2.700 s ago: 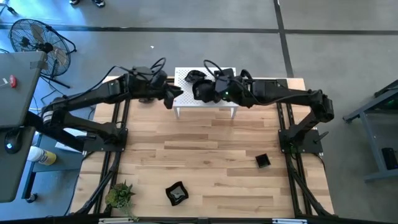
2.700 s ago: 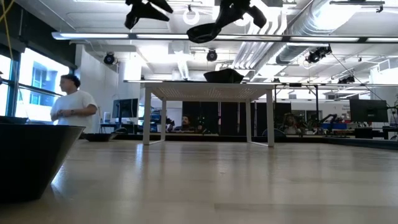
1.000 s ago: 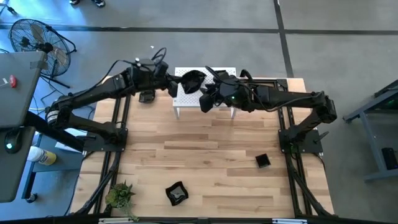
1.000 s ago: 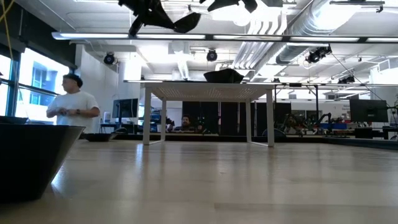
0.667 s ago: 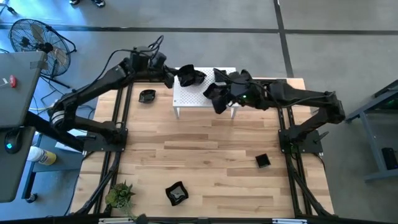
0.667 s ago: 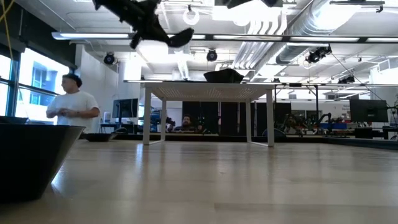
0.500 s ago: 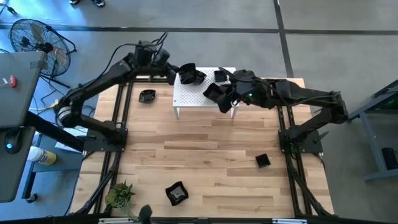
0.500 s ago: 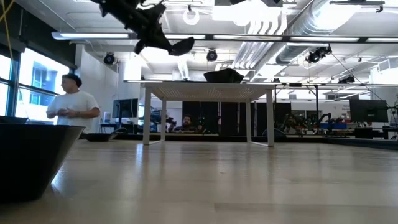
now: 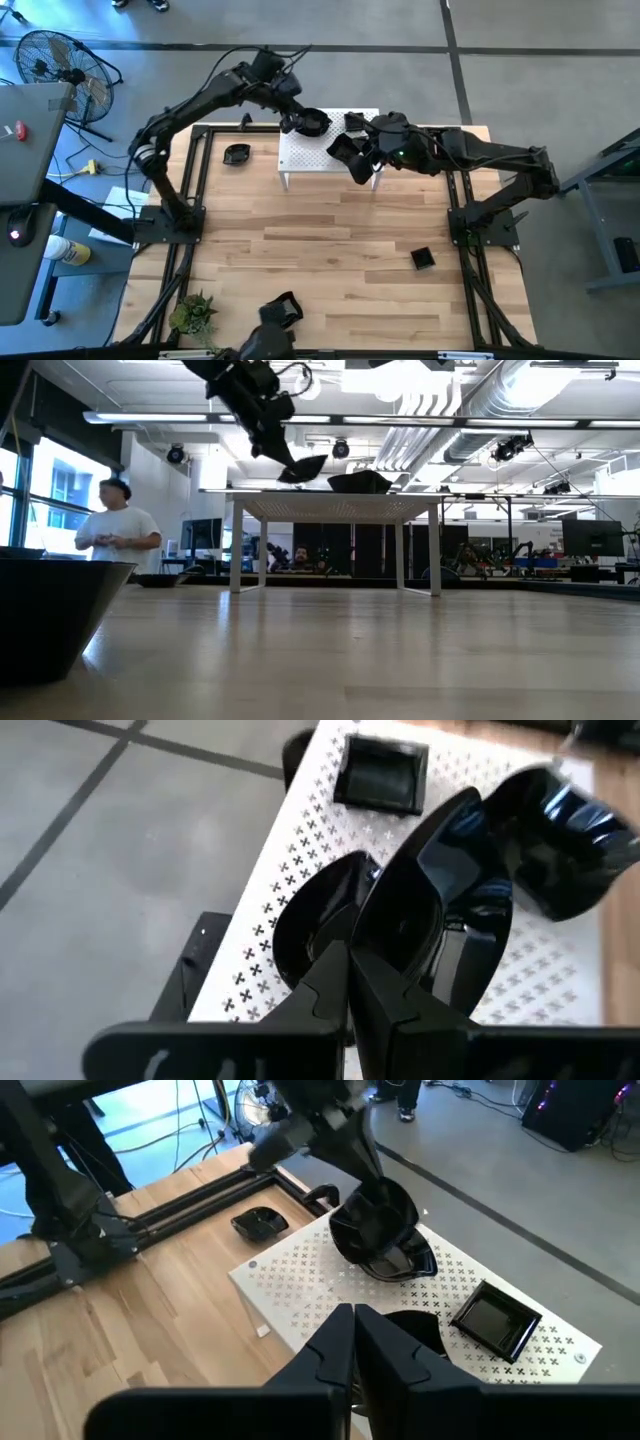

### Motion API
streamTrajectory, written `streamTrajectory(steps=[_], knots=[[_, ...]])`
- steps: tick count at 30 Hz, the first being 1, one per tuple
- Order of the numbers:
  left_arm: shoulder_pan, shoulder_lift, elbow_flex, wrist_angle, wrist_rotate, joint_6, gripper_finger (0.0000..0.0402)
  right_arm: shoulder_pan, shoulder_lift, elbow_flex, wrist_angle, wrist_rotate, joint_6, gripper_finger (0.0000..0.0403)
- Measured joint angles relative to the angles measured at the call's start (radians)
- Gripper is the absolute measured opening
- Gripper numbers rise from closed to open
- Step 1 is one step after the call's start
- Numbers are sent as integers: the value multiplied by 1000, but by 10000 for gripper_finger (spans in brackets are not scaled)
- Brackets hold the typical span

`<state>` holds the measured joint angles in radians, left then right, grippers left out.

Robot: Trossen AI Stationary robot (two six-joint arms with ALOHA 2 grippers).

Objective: Pick & Place Mini shaped plates
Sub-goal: Stack the leaf-shaped plate on top of the stacked leaf-shaped plate on the shelf

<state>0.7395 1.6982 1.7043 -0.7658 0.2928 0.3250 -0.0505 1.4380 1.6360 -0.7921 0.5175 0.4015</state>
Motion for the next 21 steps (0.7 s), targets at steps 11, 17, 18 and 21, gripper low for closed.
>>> streamTrajectory(steps=[11,17,18,21], knots=[[0,75,39,34,12,79,0,1,0,0,-1,-1,-10,5],[0,74,39,55,-38,80,1,1,0,0,-1,-1,-10,4],[0,74,39,60,-46,83,1,1,0,0,-1,-1,-10,6],[0,74,39,61,-64,98,1,1,0,0,-1,-3,-10,8]])
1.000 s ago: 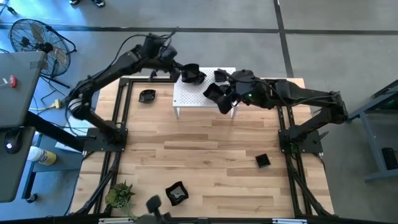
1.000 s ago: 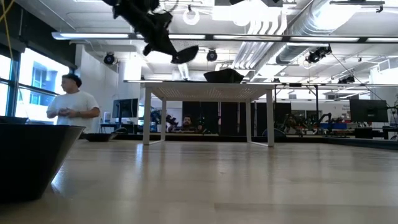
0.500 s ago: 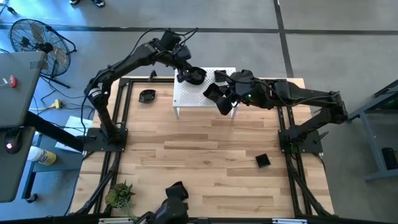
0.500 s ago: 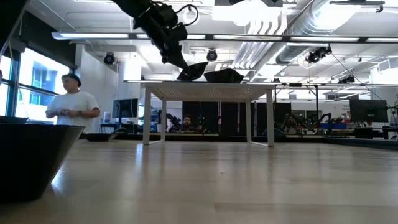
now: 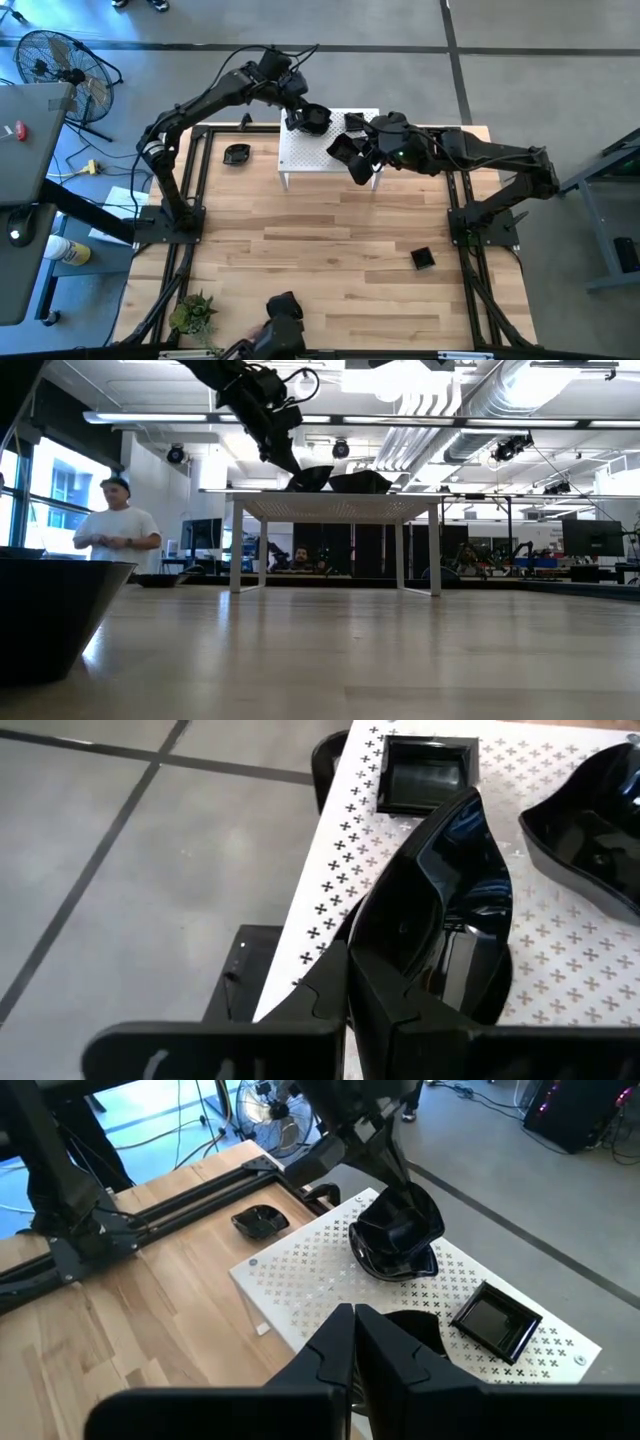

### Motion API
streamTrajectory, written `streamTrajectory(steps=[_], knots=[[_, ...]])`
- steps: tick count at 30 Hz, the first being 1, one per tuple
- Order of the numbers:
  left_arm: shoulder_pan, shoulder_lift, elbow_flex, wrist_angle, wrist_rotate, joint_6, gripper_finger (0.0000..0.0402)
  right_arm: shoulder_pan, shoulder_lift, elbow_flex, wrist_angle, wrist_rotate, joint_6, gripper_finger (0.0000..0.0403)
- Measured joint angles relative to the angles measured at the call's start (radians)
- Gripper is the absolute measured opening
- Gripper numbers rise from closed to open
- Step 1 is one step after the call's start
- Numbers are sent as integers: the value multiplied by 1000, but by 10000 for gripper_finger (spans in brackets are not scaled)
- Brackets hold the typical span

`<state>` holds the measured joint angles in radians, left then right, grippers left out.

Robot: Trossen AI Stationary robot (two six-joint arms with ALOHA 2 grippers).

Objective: Pick & Place Mini shaped plates
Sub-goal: Stack the leaf-shaped plate on top of the stacked leaf-shaped plate on the shelf

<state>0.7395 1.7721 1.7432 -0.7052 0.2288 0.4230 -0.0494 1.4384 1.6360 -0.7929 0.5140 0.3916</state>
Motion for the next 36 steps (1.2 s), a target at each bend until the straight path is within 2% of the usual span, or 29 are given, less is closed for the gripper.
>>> streamTrajectory(steps=[11,17,29,32,36], knots=[[-9,32,-2,-1,-12,-7,1,15,0,0,0,-5,0,4],[-35,32,-1,7,-51,-1,5,20,0,0,0,0,0,4],[-34,28,-1,-10,-115,-8,115,20,0,0,0,1,0,3],[-34,4,-1,-25,-133,-9,112,20,0,0,0,0,-9,2],[-34,-70,-1,-114,-191,-71,67,20,-1,0,-1,-2,-43,4]])
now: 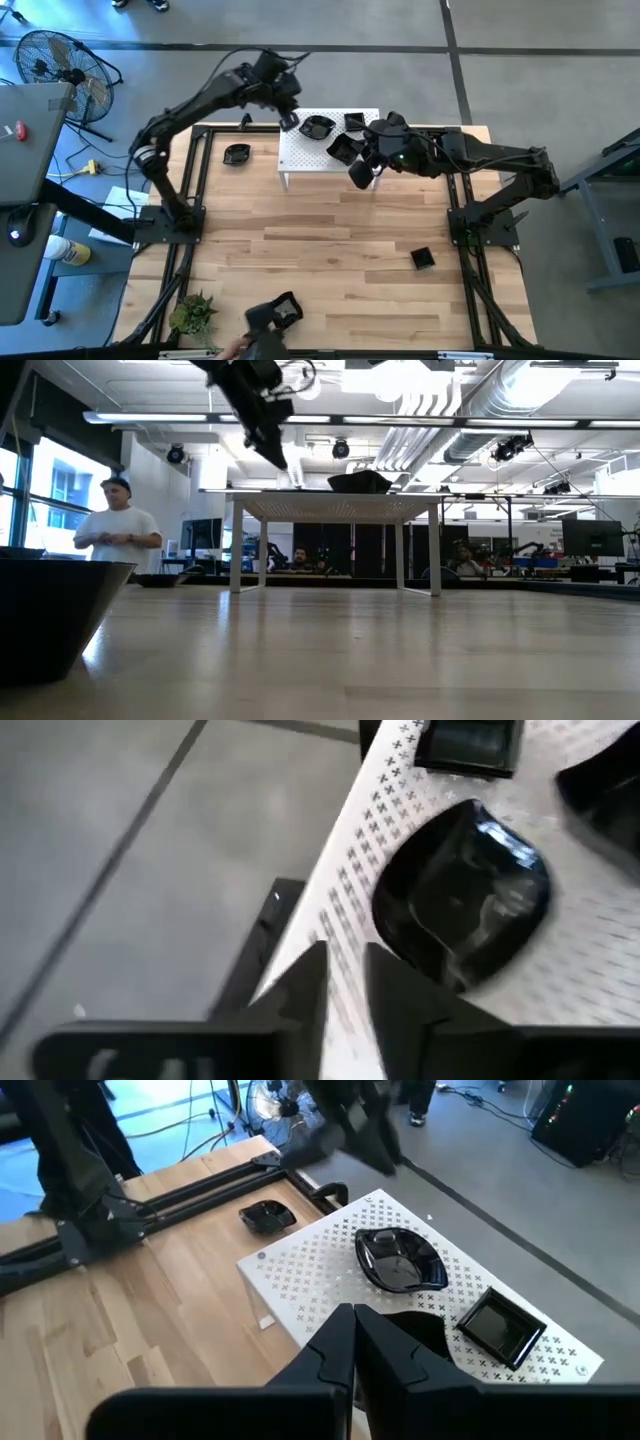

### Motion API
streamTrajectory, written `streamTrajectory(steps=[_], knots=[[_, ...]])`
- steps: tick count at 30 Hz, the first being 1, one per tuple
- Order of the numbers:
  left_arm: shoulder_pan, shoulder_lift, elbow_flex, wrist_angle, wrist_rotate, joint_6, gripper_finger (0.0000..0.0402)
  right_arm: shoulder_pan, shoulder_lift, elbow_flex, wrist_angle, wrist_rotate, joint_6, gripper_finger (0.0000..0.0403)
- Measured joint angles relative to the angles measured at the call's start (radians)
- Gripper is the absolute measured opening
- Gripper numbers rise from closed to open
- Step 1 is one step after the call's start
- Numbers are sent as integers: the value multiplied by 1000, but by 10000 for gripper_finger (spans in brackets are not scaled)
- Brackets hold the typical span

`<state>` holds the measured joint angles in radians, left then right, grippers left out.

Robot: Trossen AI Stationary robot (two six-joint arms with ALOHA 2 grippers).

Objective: Pick & Place Mini shaped plates
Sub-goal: Stack the leaf-shaped plate on top of the stacked leaf-shaped plate on the shelf

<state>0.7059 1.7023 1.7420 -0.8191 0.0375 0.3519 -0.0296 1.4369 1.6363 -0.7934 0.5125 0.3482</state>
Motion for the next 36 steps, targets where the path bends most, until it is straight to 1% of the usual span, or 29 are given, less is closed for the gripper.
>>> streamTrajectory(steps=[2,4,6,9,12,15,18,20,23,25,29,31,33,36], knots=[[0,-45,0,-69,6,-72,33,0,-3,0,-2,-11,-24,2],[1,-85,-2,-121,48,-155,9,0,-5,0,-2,-14,-48,2],[0,-130,-25,-147,83,-227,10,-8,-5,-2,5,-31,-72,2],[-21,-208,-99,-105,64,-303,11,-31,-15,-62,100,-122,-103,1],[-44,-292,-224,-12,62,-368,2,-56,-40,-153,214,-207,-103,1],[-72,-389,-385,118,80,-439,4,-85,-83,-237,302,-246,-69,1],[-94,-488,-542,231,84,-512,1,-119,-137,-311,344,-280,-21,1],[-100,-538,-623,260,80,-558,2,-137,-174,-353,353,-288,10,1],[-98,-591,-706,238,41,-605,2,-149,-236,-405,354,-278,34,1],[-97,-612,-739,177,9,-619,2,-149,-276,-434,362,-269,37,1],[-94,-609,-751,33,-56,-619,2,-149,-328,-462,365,-231,37,1],[-68,-586,-751,-8,-58,-619,2,-149,-344,-463,368,-227,37,1],[-32,-548,-751,-50,-38,-616,2,-149,-353,-463,369,-226,37,1],[25,-476,-751,-66,-34,-565,8,-149,-356,-463,370,-213,32,1]])
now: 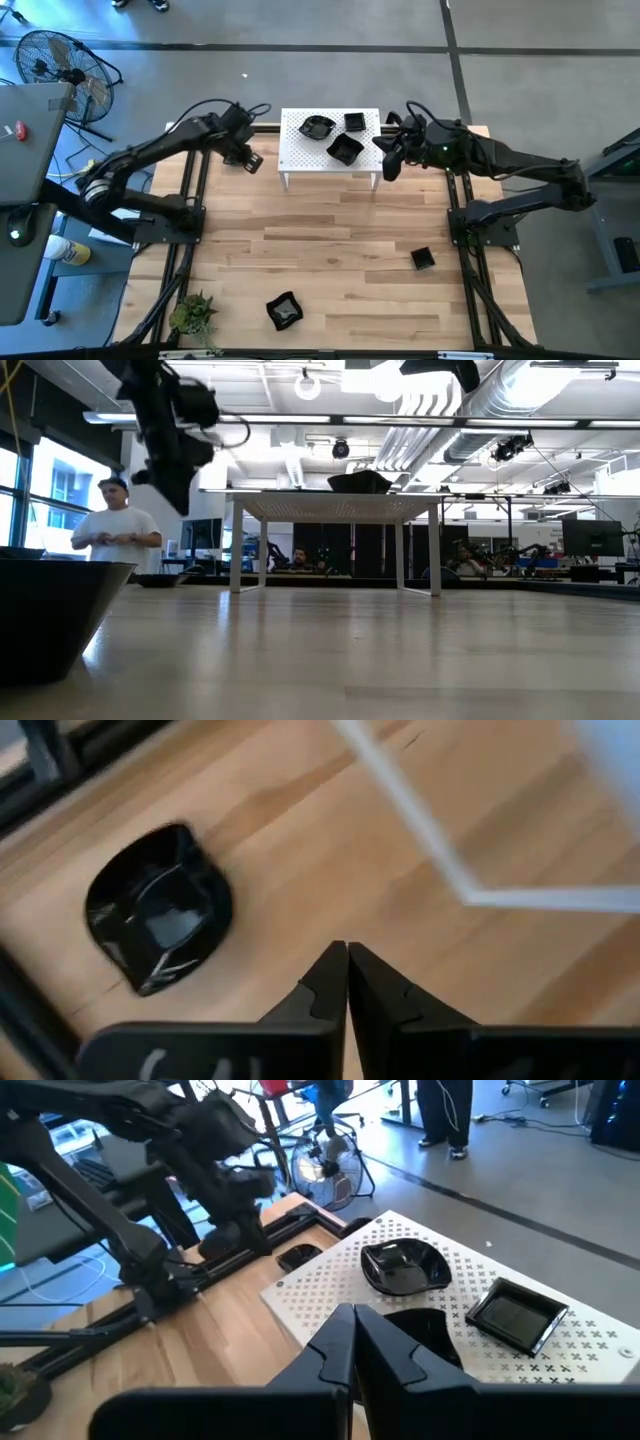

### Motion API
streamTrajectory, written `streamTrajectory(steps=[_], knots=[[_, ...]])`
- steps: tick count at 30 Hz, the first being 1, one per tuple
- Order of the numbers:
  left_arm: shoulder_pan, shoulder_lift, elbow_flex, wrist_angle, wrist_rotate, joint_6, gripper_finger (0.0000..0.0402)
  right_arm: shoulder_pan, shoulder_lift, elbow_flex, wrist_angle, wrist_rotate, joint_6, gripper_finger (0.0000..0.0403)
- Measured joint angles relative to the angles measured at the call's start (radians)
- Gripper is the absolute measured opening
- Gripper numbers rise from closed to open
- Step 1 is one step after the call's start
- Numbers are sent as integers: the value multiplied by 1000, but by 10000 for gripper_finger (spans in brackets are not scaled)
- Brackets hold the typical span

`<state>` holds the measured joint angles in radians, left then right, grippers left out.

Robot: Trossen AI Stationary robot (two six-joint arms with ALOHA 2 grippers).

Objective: Pick & Place Mini shaped plates
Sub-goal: Stack the leaf-shaped plate on top of the stacked leaf-shaped plate on the shelf

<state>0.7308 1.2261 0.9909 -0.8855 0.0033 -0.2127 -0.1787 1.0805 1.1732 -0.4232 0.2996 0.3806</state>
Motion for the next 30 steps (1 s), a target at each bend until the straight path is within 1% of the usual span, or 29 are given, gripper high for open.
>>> streamTrajectory(steps=[2,5,9,11,13,16,20,22,28,30], knots=[[31,48,0,-9,2,54,22,0,0,0,0,5,-2,1],[56,121,0,-2,-3,121,59,5,-2,0,0,5,-3,1],[55,203,0,19,-105,152,116,5,-1,0,1,5,-3,0],[54,229,-1,36,-123,171,137,5,-1,0,2,5,-3,1],[55,237,-22,73,-125,183,150,5,-1,0,2,5,-3,0],[55,239,-80,140,-132,182,155,5,-1,0,2,5,-3,0],[57,237,-159,213,-195,185,156,6,-1,0,3,15,-3,0],[67,237,-185,243,-197,203,156,6,-1,0,5,16,-3,0],[68,237,-204,317,-249,209,156,6,-1,0,19,16,-3,0],[68,237,-204,317,-249,211,150,6,-1,0,28,16,-4,0]])
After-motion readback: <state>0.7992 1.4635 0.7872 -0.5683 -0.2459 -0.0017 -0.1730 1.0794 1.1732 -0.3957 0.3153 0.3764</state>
